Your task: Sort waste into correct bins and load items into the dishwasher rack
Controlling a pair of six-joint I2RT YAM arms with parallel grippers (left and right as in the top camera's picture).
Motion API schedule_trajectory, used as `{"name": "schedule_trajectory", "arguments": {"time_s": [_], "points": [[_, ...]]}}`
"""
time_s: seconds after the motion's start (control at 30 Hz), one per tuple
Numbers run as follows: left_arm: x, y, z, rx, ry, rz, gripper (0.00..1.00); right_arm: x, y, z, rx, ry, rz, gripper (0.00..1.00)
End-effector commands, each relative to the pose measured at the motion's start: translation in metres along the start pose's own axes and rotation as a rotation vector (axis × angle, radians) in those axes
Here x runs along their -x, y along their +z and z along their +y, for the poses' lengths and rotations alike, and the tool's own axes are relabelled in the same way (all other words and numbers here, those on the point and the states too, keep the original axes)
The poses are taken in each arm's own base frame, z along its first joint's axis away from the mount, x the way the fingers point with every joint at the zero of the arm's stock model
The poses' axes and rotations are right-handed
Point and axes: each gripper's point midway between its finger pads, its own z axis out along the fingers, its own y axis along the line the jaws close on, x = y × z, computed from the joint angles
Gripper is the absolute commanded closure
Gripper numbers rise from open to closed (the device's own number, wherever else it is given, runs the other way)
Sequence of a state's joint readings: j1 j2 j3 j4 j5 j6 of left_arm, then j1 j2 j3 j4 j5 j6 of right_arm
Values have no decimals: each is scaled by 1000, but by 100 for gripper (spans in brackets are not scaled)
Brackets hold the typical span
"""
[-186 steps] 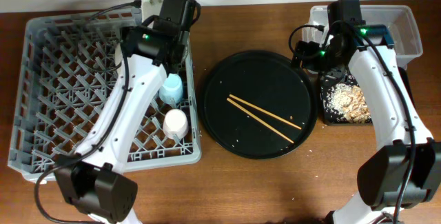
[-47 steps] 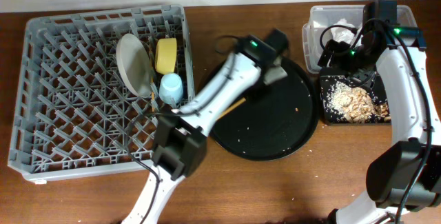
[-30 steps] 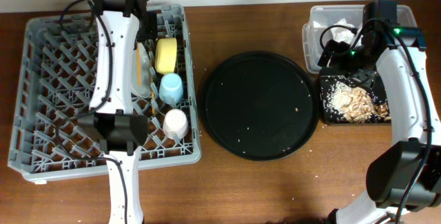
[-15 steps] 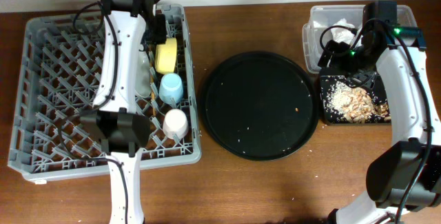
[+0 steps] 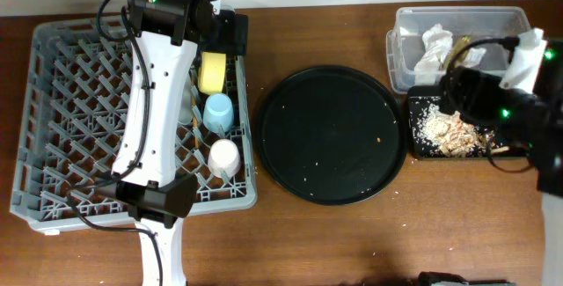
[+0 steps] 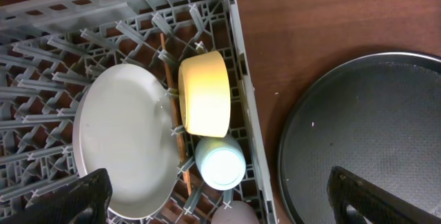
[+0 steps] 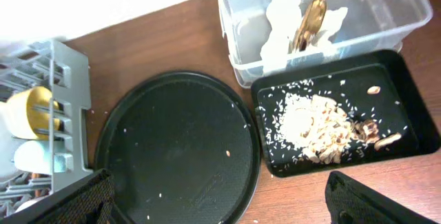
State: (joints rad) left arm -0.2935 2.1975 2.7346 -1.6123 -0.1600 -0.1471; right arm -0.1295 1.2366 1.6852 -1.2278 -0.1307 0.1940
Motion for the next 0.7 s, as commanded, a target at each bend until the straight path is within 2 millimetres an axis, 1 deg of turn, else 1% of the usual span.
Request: {"name": "schedule_trajectory", "arguments": {"time_s": [0.0, 0.1, 0.13, 0.17, 0.27, 0.37, 0.47, 0.53, 0.57, 0.6, 0.63, 0.67], "points": [[1, -6, -1, -9, 4, -14, 1, -1, -11, 1, -3, -29, -22, 2], [1, -6, -1, -9, 4, -14, 1, -4, -9, 2, 2, -26, -7, 2], [1, -6, -1, -9, 4, -14, 1, -6, -7, 12, 63, -26, 11, 1], [1, -6, -1, -9, 4, -14, 1, -6, -3, 12, 68, -24, 25, 1], [1, -6, -1, -9, 4, -14, 1, -10, 7, 3, 16, -18, 58, 1], [1, -6, -1, -9, 4, -14, 1, -8, 8, -3, -20, -28, 51, 1], [1, -6, -1, -9, 4, -14, 1, 8, 6, -4, -51, -54, -32, 1], [1, -6, -1, -9, 4, -14, 1, 11, 10, -1, -56, -83, -144, 2], [1, -6, -1, -9, 4, -14, 1, 4, 17, -1, -35, -94, -233, 2], [1, -6, -1, -9, 4, -14, 1, -10, 20, -3, -19, -92, -290, 2], [1, -6, 0, -9, 3, -14, 1, -28, 26, -9, -13, -87, -314, 1], [1, -6, -1, -9, 4, -14, 1, -53, 27, -15, -3, -89, -362, 1]]}}
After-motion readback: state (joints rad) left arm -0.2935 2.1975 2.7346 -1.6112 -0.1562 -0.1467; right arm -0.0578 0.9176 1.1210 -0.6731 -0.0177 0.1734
